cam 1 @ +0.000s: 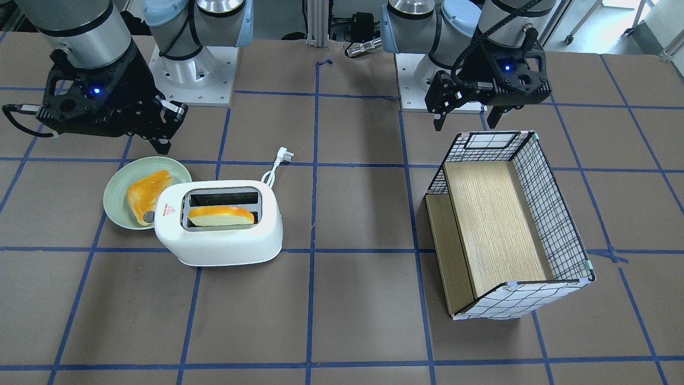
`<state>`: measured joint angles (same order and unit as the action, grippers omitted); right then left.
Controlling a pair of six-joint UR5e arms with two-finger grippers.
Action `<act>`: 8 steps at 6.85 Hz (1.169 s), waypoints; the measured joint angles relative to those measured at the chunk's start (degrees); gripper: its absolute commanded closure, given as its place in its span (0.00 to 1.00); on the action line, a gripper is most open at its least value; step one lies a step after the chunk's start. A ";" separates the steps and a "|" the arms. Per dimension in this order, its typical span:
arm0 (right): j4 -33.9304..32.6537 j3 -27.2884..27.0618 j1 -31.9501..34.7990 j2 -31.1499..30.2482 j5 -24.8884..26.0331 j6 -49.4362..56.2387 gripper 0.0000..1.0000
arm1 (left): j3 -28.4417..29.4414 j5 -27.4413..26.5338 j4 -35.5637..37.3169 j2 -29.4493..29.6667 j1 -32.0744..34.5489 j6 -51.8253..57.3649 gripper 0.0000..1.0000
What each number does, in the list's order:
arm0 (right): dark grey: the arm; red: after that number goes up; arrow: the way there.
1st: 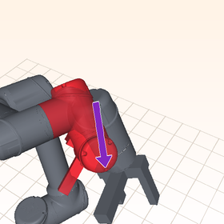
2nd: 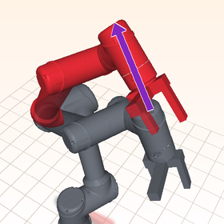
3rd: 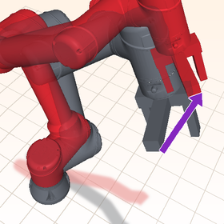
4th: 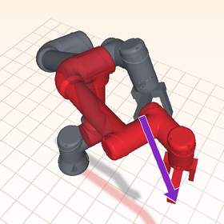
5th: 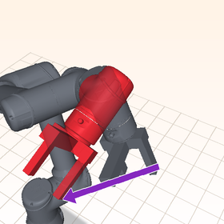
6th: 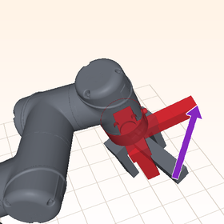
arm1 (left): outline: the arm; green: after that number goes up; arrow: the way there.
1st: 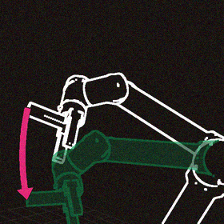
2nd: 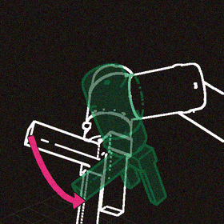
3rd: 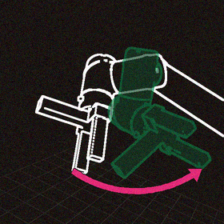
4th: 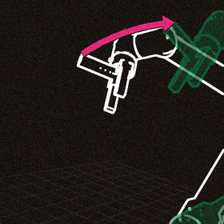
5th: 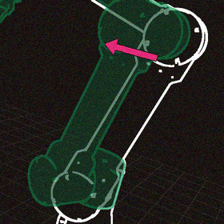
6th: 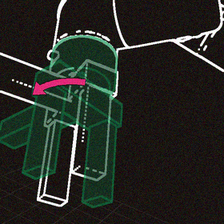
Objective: Press toaster with right arm
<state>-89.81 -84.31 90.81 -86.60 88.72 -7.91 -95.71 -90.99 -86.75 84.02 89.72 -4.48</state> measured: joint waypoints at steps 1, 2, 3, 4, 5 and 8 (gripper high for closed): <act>-1.95 -0.23 0.31 0.13 2.49 -0.24 1.00 | 0.00 -0.02 0.00 0.00 -0.01 0.00 0.00; -2.75 -0.45 0.46 0.17 3.49 -0.34 1.00 | 0.00 -0.02 0.00 0.00 -0.01 0.00 0.00; -3.01 -0.52 0.54 0.18 3.53 -0.38 1.00 | 0.00 -0.05 0.00 0.00 0.01 0.00 0.00; -3.10 -0.52 0.57 0.08 2.60 -0.42 1.00 | 0.00 -0.06 0.00 0.00 0.01 0.00 0.00; -3.08 -0.45 0.59 -0.15 1.32 -0.48 1.00 | 0.00 -0.06 0.00 0.00 0.02 0.00 0.00; -2.96 0.05 0.73 -0.56 0.52 -0.26 0.01 | 0.00 -0.07 0.00 0.00 0.02 0.00 0.00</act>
<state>-92.78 -84.26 91.54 -87.16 89.24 -8.16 -95.71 -91.06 -86.75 84.02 89.73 -4.48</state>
